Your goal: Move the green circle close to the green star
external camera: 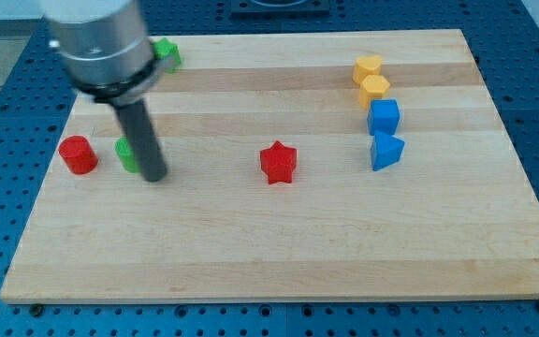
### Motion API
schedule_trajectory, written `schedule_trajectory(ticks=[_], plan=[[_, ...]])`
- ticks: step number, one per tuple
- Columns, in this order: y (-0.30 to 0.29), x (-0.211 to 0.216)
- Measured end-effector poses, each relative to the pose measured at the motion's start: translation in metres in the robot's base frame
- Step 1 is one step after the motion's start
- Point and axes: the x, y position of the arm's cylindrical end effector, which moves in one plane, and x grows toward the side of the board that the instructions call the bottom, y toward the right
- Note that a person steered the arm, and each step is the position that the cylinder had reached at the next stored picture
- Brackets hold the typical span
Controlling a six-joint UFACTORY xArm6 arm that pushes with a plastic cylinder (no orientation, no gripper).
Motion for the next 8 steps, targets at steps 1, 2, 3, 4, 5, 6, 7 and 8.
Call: schedule_trajectory(ticks=[1, 2, 3, 4, 5, 6, 7, 8], plan=[[-0.007, -0.034], [-0.009, -0.074], [0.007, -0.048], [-0.032, -0.042], [-0.072, -0.062], [-0.069, -0.095], [-0.056, -0.099], [-0.027, -0.091]])
